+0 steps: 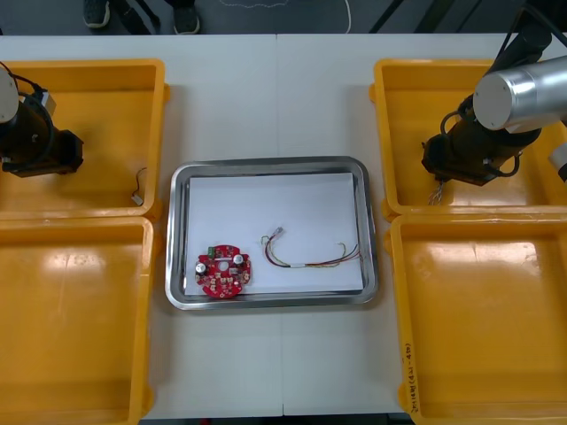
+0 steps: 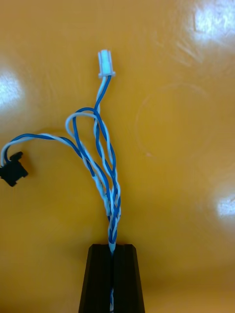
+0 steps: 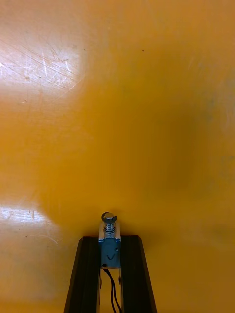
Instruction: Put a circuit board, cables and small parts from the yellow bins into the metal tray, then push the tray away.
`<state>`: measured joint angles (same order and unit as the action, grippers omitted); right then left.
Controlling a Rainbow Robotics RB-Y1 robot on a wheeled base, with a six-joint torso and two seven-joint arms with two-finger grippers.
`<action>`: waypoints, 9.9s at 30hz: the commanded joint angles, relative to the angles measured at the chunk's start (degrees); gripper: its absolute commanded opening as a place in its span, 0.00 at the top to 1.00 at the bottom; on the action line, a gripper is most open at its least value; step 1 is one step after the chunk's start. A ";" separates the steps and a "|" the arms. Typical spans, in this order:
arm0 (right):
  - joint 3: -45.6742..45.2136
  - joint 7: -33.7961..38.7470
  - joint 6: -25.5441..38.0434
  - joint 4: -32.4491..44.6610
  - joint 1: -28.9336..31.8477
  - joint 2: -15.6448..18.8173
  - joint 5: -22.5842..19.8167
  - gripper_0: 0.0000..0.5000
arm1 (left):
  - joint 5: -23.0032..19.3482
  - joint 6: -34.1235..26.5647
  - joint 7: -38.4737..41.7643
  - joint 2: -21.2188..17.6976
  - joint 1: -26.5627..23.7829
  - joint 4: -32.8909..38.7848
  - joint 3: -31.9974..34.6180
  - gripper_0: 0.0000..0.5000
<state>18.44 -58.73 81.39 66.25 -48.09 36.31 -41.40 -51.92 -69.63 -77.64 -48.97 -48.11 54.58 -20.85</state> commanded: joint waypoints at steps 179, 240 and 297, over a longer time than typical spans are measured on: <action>13.37 -36.72 19.68 34.74 -7.46 -12.84 1.59 1.00 | 3.85 -39.17 30.45 1.68 -4.36 38.32 14.09 0.00; 32.36 -41.90 -2.73 17.95 -7.46 -17.24 7.83 0.66 | 1.47 -16.23 24.12 8.80 -4.36 10.72 0.38 0.00; -3.85 -15.01 28.61 54.34 7.39 2.28 -11.60 0.00 | 0.33 -12.72 22.63 10.21 -4.27 2.81 2.66 1.00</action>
<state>17.36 -76.61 109.74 116.84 -43.90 35.44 -52.86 -52.55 -83.19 -48.93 -40.55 -50.95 57.87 -19.45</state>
